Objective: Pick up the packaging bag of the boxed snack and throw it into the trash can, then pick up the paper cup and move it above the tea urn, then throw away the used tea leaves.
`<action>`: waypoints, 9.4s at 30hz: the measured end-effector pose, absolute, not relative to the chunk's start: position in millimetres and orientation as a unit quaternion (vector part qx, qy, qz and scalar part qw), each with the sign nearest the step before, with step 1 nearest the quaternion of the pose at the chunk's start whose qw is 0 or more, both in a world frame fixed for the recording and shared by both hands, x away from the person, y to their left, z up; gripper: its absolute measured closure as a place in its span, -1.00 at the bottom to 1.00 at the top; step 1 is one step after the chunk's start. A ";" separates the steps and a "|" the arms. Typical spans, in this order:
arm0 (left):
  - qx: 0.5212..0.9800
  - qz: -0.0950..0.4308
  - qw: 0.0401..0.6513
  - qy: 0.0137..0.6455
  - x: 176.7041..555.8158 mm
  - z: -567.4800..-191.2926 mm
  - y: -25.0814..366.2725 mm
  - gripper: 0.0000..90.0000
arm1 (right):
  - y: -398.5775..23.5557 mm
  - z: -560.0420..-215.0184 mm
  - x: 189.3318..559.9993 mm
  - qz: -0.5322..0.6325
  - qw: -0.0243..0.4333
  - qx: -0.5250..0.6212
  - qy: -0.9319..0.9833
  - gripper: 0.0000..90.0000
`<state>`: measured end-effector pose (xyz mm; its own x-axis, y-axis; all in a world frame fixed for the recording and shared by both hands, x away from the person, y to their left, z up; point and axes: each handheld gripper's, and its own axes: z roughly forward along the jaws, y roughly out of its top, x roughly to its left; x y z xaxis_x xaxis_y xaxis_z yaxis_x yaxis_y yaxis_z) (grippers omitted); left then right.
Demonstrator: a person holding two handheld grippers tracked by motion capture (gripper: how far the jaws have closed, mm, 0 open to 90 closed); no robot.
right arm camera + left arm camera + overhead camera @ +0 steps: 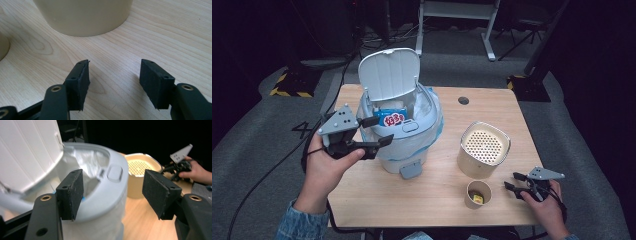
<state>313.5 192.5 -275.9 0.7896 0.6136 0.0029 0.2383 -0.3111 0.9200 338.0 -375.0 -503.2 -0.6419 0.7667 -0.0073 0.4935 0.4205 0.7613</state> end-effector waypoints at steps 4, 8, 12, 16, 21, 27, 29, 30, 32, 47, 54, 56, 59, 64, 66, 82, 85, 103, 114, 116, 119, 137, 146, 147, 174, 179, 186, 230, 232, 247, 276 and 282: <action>0.788 0.163 0.532 0.263 296.6 -294.0 200.8 -0.31 | -375.0 -503.2 338.1 0.379 0.180 0.383 0.823 -0.08; 0.805 0.159 0.508 0.261 286.7 -318.3 202.6 -0.36 | -374.8 -503.1 338.6 0.377 0.180 0.385 0.823 -0.13; 0.817 0.150 0.492 0.262 284.3 -345.8 203.6 -0.37 | -374.7 -503.2 339.3 0.372 0.184 0.393 0.820 -0.23; 0.820 0.143 0.482 0.272 286.1 -367.1 203.2 -0.38 | -374.9 -503.2 339.7 0.372 0.182 0.394 0.820 -0.32; 0.832 0.156 0.452 0.283 289.9 -395.7 199.8 -0.36 | -374.3 -503.3 339.4 0.370 0.184 0.392 0.822 -0.33; 0.840 0.131 0.427 0.308 299.5 -427.8 199.0 -0.34 | -375.6 -502.3 337.1 0.371 0.176 0.393 0.823 -0.32; 0.843 0.122 0.419 0.315 302.4 -438.0 199.4 -0.34 | -377.2 -500.1 334.8 0.377 0.172 0.392 0.822 -0.29; 0.843 0.119 0.417 0.318 303.3 -441.4 199.8 -0.34 | -378.2 -497.9 333.0 0.379 0.166 0.390 0.822 -0.27; 0.846 0.117 0.405 0.327 305.9 -451.4 201.6 -0.35 | -379.4 -494.8 330.4 0.381 0.157 0.385 0.826 -0.23; 0.852 0.110 0.346 0.378 319.4 -488.5 215.0 -0.46 | -358.9 -485.1 308.9 0.408 0.144 0.336 0.836 -0.44; 0.861 0.128 0.308 0.383 322.6 -496.7 212.7 -0.59 | -348.7 -486.7 303.5 0.407 0.134 0.319 0.845 -0.52; 0.859 0.130 0.314 0.382 323.5 -498.5 213.6 -0.63 | -346.2 -486.4 302.4 0.407 0.132 0.313 0.848 -0.54; 0.851 0.138 0.342 0.374 325.6 -505.0 215.7 -0.73 | -343.5 -486.5 300.8 0.409 0.125 0.309 0.849 -0.56; 0.852 0.136 0.342 0.372 326.4 -505.0 215.7 -0.76 | -338.4 -485.6 297.1 0.411 0.118 0.293 0.855 -0.63; 0.852 0.136 0.341 0.372 326.4 -505.0 215.7 -0.76 | -336.9 -484.9 295.9 0.412 0.116 0.286 0.857 -0.62; 0.852 0.136 0.342 0.372 326.5 -505.1 215.7 -0.76 | -308.0 -481.3 287.1 0.446 0.082 0.242 0.858 -0.48; 0.852 0.136 0.342 0.372 326.5 -505.1 215.7 -0.76 | -299.1 -484.7 288.4 0.448 0.081 0.234 0.859 -0.47; 0.852 0.137 0.342 0.372 326.5 -505.1 215.7 -0.76 | -269.5 -499.3 298.1 0.502 0.083 0.234 0.829 -0.40; 0.852 0.137 0.342 0.372 326.6 -505.1 215.7 -0.76 | -274.4 -496.8 303.1 0.503 0.087 0.199 0.837 -0.35; 0.852 0.137 0.342 0.372 326.6 -505.1 215.7 -0.76 | -275.8 -495.4 303.7 0.506 0.085 0.197 0.835 -0.34; 0.852 0.137 0.342 0.372 326.6 -505.1 215.8 -0.76 | -277.3 -490.8 303.7 0.504 0.085 0.192 0.838 -0.34; 0.852 0.137 0.342 0.372 326.5 -505.1 215.7 -0.76 | -298.2 -434.8 309.6 0.520 0.084 0.180 0.831 -0.33; 0.852 0.137 0.342 0.372 326.5 -505.1 215.7 -0.76 | -299.2 -400.8 318.6 0.524 0.085 0.167 0.831 -0.31; 0.852 0.137 0.342 0.372 326.5 -505.1 215.7 -0.76 | -299.3 -398.1 319.4 0.525 0.082 0.167 0.830 -0.31; 0.852 0.137 0.342 0.372 326.6 -505.1 215.8 -0.76 | -310.4 -334.3 390.7 0.517 0.147 0.188 0.822 -0.31; 0.852 0.137 0.342 0.372 326.6 -505.1 215.7 -0.76 | -310.6 -336.7 408.3 0.511 0.147 0.194 0.825 -0.31; 0.852 0.137 0.342 0.372 326.6 -505.1 215.8 -0.76 | -310.7 -342.8 431.3 0.509 0.140 0.199 0.826 -0.31; 0.853 0.137 0.342 0.371 326.6 -505.1 215.6 -0.76 | -299.5 -351.3 436.1 0.357 0.384 0.005 0.852 -0.29; 0.853 0.137 0.342 0.370 326.6 -505.1 215.7 -0.76 | -298.0 -351.0 433.7 0.337 0.400 -0.009 0.852 -0.29; 0.852 0.137 0.342 0.371 326.7 -505.1 215.7 -0.76 | -286.9 -352.3 419.2 0.205 0.498 -0.106 0.836 -0.27; 0.852 0.137 0.342 0.371 326.6 -505.1 215.7 -0.76 | -263.4 -363.8 393.2 -0.069 0.655 -0.285 0.697 -0.27; 0.853 0.137 0.342 0.371 326.6 -505.1 215.7 -0.76 | -257.7 -371.8 386.1 -0.162 0.686 -0.339 0.623 -0.26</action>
